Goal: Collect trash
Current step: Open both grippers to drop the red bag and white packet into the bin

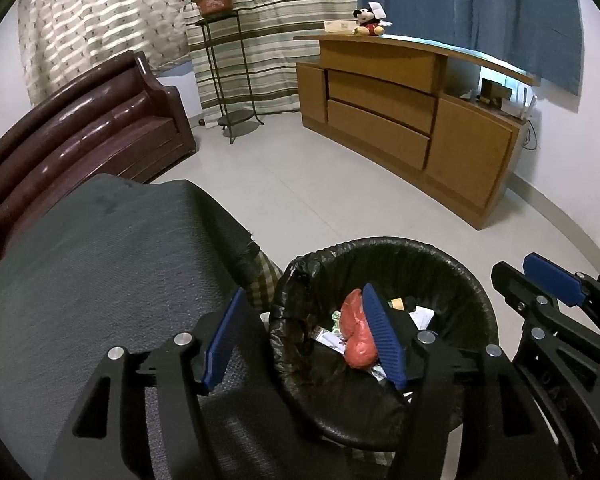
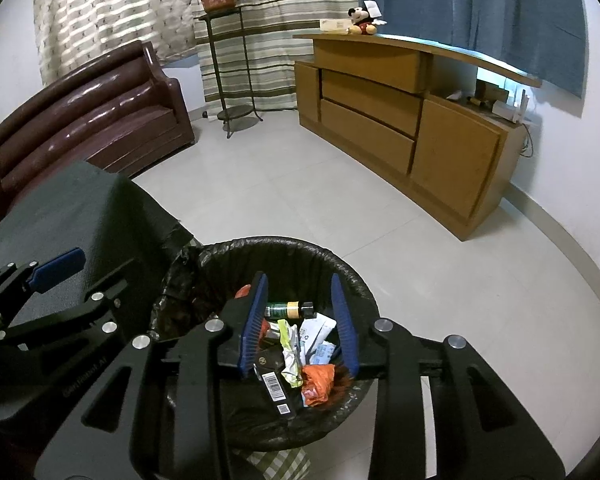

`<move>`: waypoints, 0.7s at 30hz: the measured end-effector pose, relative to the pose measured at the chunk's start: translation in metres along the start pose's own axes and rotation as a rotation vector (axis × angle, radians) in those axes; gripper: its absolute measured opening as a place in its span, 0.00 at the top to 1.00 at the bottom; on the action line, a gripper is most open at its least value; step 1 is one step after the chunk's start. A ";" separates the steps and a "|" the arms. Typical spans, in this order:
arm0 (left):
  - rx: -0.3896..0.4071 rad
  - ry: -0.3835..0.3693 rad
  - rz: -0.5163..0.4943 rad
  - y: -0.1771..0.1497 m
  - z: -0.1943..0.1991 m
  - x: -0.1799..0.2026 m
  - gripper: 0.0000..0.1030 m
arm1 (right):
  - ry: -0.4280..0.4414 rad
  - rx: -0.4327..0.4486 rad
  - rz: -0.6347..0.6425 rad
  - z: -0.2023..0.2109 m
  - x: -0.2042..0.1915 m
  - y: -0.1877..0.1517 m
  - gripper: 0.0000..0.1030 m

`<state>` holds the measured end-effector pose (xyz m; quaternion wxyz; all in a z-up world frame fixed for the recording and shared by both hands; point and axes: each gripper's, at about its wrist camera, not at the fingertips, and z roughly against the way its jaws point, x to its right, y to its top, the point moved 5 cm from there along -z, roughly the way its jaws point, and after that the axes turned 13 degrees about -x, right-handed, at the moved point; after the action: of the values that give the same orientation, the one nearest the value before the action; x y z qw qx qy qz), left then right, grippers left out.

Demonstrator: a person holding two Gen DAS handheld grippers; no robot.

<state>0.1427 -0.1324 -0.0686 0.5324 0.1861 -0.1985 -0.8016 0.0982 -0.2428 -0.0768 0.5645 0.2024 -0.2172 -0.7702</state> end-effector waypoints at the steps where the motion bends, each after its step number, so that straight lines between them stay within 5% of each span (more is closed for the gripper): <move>1: 0.002 0.000 0.003 0.000 0.000 0.000 0.42 | 0.000 0.000 0.000 0.000 0.000 0.000 0.66; 21: 0.086 0.009 0.038 -0.020 0.038 -0.022 0.29 | -0.037 0.018 0.000 0.021 0.003 -0.011 0.40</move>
<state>0.1158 -0.1006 -0.0444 0.5399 0.2084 -0.2339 -0.7812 0.0774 -0.2404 -0.0659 0.5587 0.1930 -0.2344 -0.7718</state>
